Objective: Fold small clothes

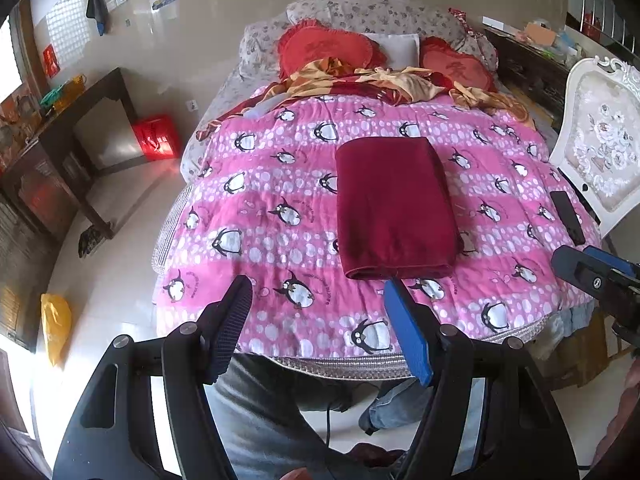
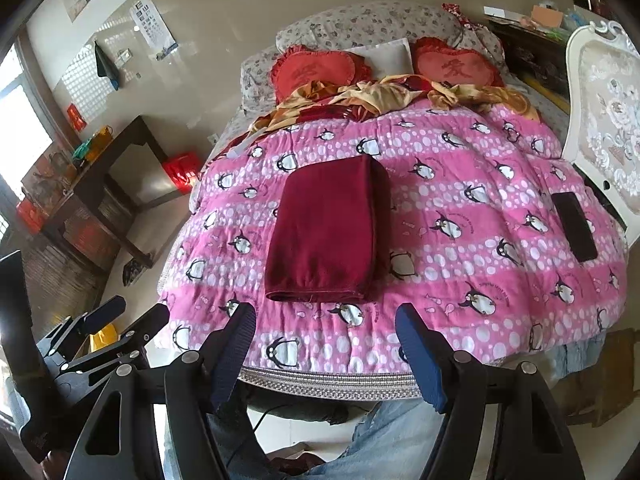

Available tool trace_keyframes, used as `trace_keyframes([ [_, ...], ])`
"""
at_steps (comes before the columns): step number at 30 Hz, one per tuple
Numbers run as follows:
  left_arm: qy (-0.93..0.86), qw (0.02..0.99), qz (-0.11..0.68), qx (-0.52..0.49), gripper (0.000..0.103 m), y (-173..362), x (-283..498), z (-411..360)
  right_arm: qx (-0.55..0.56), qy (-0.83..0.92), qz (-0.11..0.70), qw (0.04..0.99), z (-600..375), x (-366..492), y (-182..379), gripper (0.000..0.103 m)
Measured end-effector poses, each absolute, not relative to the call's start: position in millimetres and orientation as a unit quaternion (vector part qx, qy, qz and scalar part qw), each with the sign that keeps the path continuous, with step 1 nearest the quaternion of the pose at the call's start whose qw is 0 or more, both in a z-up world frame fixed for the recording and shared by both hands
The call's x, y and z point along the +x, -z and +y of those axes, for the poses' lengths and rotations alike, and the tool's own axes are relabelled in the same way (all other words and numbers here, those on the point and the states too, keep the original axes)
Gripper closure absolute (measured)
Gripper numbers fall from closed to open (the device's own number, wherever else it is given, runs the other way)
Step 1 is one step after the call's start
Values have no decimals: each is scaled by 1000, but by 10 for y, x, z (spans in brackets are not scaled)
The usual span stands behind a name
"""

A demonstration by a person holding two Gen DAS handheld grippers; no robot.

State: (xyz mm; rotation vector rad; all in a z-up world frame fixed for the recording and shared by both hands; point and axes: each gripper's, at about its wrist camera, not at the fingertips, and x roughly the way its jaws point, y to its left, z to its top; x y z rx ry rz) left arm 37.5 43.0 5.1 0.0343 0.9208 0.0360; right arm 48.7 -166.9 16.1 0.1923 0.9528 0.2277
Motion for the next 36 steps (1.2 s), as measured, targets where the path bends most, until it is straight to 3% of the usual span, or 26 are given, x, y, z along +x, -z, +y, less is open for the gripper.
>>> trace_keyframes([
  [36, -18, 892, 451, 17, 34, 4, 476, 520, 61, -123, 465, 875, -1499, 708, -150, 33],
])
